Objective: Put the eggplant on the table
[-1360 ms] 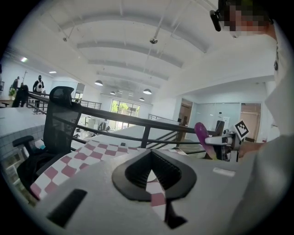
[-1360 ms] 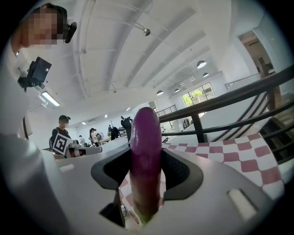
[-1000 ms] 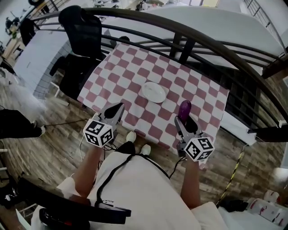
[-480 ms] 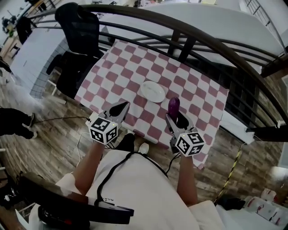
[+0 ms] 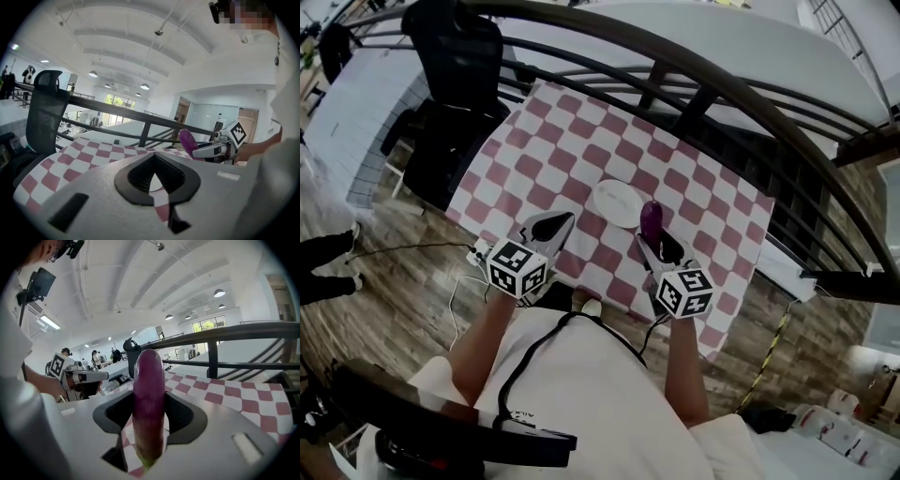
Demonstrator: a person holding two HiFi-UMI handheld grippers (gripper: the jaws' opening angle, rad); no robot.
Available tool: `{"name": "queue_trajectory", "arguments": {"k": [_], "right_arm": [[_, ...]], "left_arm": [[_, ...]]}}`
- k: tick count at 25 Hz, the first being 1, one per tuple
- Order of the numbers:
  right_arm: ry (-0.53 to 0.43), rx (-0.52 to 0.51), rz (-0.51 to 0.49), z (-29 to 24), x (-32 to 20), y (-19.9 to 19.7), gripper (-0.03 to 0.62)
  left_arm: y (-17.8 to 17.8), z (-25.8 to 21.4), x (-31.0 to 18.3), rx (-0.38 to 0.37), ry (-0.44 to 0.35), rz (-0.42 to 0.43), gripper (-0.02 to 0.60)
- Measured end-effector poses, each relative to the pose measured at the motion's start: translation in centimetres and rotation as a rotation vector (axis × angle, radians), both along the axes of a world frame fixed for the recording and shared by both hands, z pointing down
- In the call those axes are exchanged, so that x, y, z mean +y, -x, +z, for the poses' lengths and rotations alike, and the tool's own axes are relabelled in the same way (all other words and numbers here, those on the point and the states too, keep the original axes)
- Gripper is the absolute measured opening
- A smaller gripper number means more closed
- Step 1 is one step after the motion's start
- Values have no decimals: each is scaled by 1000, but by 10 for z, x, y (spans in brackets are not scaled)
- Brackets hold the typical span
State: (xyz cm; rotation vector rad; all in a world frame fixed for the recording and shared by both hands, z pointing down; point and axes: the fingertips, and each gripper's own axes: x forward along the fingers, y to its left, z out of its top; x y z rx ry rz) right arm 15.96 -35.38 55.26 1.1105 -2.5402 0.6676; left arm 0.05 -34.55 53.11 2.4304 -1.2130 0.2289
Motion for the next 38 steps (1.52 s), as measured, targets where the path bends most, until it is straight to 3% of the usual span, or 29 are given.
{"name": "queue_trajectory", "arguments": {"k": [5,11,20,38], "right_arm": [[35,98,-32,32,-36,24,215],[59,387,-181,95,-68,50,215],[95,645,-353,164,-79,65,215],[161,803,-432,210,-101,68,215]], "left_arm": [[12,24,-31,-28,30,35,6],[22,50,-55,-30,67,66,6],[28,86,-70,-37,122,112,8],[42,102,-89,-38,168,165,6]]}}
